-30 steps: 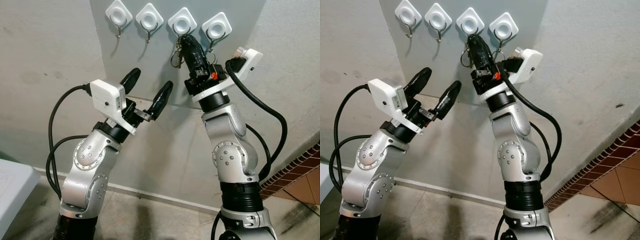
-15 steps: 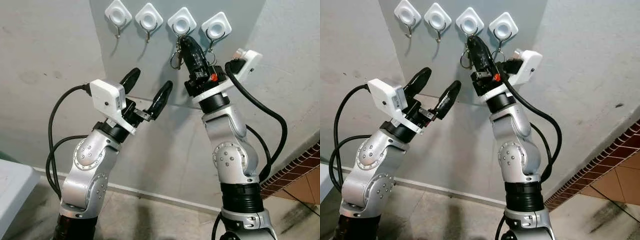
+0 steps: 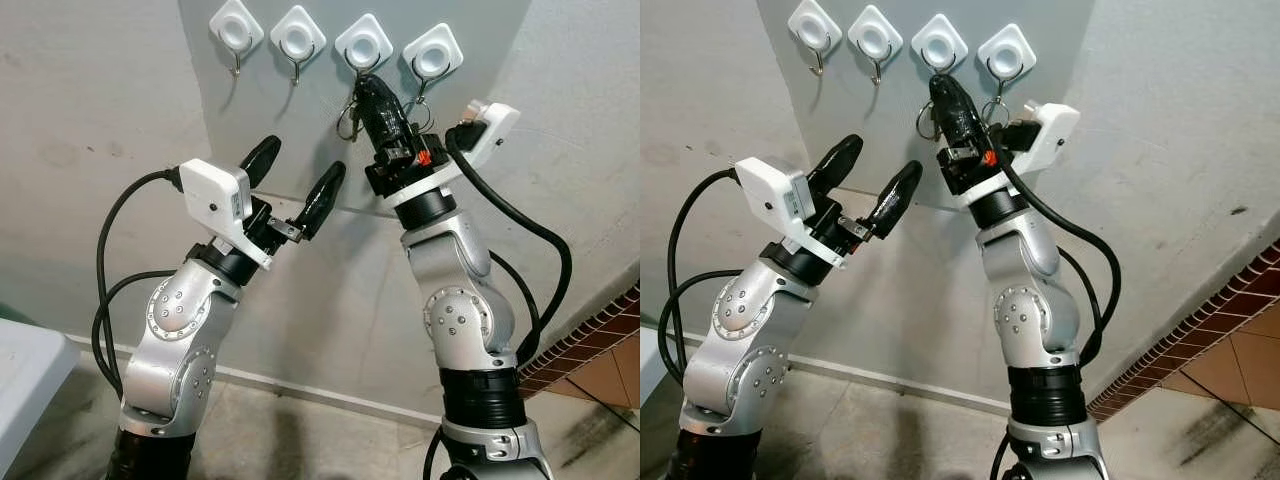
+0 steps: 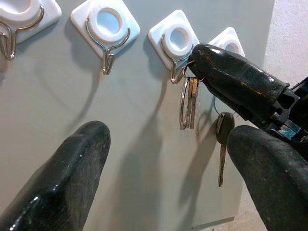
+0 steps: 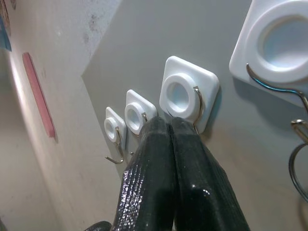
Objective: Hang keys on a hook
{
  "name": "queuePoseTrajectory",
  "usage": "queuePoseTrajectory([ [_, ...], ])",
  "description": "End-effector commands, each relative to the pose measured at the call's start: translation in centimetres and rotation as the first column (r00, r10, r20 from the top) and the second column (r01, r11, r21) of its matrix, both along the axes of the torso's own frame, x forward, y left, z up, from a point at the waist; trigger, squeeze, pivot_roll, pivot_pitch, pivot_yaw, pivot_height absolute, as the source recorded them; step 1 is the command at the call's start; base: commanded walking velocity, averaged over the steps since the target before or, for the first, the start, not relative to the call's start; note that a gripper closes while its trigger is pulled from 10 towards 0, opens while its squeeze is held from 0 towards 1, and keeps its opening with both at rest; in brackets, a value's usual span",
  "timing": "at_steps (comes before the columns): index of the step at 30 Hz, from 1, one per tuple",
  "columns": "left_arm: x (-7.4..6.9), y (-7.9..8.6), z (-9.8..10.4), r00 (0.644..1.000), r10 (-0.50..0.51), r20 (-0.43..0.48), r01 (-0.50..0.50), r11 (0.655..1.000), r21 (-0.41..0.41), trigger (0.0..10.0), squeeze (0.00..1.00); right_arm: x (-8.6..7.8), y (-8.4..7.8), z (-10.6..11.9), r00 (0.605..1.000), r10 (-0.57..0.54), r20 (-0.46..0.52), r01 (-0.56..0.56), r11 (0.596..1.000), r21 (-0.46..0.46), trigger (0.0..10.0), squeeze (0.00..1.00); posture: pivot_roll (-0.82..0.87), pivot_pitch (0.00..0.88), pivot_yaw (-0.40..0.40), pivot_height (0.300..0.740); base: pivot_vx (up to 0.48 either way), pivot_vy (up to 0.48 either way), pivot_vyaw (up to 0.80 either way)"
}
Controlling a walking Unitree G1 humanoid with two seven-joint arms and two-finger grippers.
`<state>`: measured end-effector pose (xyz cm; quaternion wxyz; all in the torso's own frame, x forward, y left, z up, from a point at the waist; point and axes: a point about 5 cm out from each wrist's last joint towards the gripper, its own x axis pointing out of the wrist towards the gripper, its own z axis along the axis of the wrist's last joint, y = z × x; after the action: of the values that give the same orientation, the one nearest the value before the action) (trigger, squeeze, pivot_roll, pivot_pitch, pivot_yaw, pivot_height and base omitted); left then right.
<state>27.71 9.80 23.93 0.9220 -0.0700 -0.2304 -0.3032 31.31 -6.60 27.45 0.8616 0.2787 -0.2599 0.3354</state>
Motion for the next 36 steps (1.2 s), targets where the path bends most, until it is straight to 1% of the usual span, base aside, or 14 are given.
queuePoseTrajectory([
  [1, -0.4, -0.2, 0.5, 1.000, -0.009, 0.023, 0.010, 1.000, -0.003, 10.0, 0.00, -0.3, 0.3, 1.0, 0.999, 0.019, 0.037, -0.019, 1.000, 0.014, 10.0, 0.00, 0.17, 0.107, -0.039, 0.740, 0.000, 0.000, 0.00],
  [6, -0.5, -0.2, 0.5, 1.000, -0.010, 0.022, 0.010, 1.000, -0.003, 10.0, 0.00, -0.2, 0.3, 1.2, 0.999, 0.016, 0.031, -0.017, 1.000, 0.024, 10.0, 0.00, 0.16, 0.109, -0.039, 0.740, 0.000, 0.000, 0.00],
  [10, -0.5, -0.3, 0.5, 1.000, -0.012, 0.022, 0.012, 1.000, -0.005, 10.0, 0.00, 0.1, 0.4, 1.3, 1.000, 0.011, 0.004, -0.011, 0.999, 0.041, 10.0, 0.00, 0.16, 0.109, -0.040, 0.740, 0.000, 0.000, 0.00],
  [18, -0.5, -0.3, 0.4, 1.000, -0.011, 0.021, 0.011, 1.000, -0.006, 10.0, 0.00, 0.4, 0.5, 1.5, 1.000, 0.005, 0.002, -0.005, 0.999, 0.044, 10.0, 0.00, 0.16, 0.110, -0.042, 0.740, 0.000, 0.000, 0.00],
  [24, -0.6, -0.3, 0.5, 1.000, -0.008, 0.020, 0.009, 1.000, -0.008, 10.0, 0.00, 0.6, 0.7, 1.6, 1.000, 0.001, -0.022, 0.000, 0.999, 0.052, 10.0, 0.00, 0.16, 0.112, -0.045, 0.740, 0.000, 0.000, 0.00],
  [27, -0.6, -0.2, 0.5, 1.000, -0.005, 0.019, 0.005, 1.000, -0.010, 10.0, 0.00, 0.8, 0.6, 1.4, 0.997, 0.022, -0.071, -0.014, 0.993, 0.113, 10.0, 0.00, 0.17, 0.115, -0.046, 0.740, 0.000, 0.000, 0.00],
  [28, -0.6, -0.2, 0.5, 1.000, -0.005, 0.019, 0.005, 1.000, -0.010, 10.0, 0.00, 0.8, 0.4, 1.3, 0.995, 0.040, -0.092, -0.025, 0.987, 0.158, 10.0, 0.00, 0.17, 0.115, -0.047, 0.740, 0.000, 0.000, 0.00],
  [32, -0.6, -0.2, 0.5, 1.000, -0.004, 0.018, 0.004, 1.000, -0.009, 10.0, 0.00, 0.9, 0.1, 1.2, 0.990, 0.076, -0.121, -0.047, 0.972, 0.230, 10.0, 0.00, 0.17, 0.116, -0.046, 0.740, 0.000, 0.000, 0.00],
  [33, -0.6, -0.2, 0.5, 1.000, -0.004, 0.018, 0.004, 1.000, -0.009, 10.0, 0.00, 0.9, 0.1, 1.2, 0.988, 0.089, -0.129, -0.054, 0.966, 0.252, 10.0, 0.00, 0.17, 0.118, -0.045, 0.740, 0.000, 0.000, 0.00],
  [34, -0.6, -0.2, 0.5, 1.000, -0.004, 0.018, 0.004, 1.000, -0.009, 10.0, 0.00, 0.9, 0.0, 1.2, 0.983, 0.112, -0.147, -0.064, 0.952, 0.299, 10.0, 0.00, 0.17, 0.118, -0.045, 0.740, 0.000, 0.000, 0.00],
  [36, -0.6, -0.2, 0.5, 1.000, -0.005, 0.018, 0.005, 1.000, -0.009, 10.0, 0.00, 1.0, -0.2, 1.2, 0.976, 0.145, -0.163, -0.077, 0.928, 0.364, 10.0, 0.00, 0.17, 0.118, -0.045, 0.740, 0.000, 0.000, 0.00],
])
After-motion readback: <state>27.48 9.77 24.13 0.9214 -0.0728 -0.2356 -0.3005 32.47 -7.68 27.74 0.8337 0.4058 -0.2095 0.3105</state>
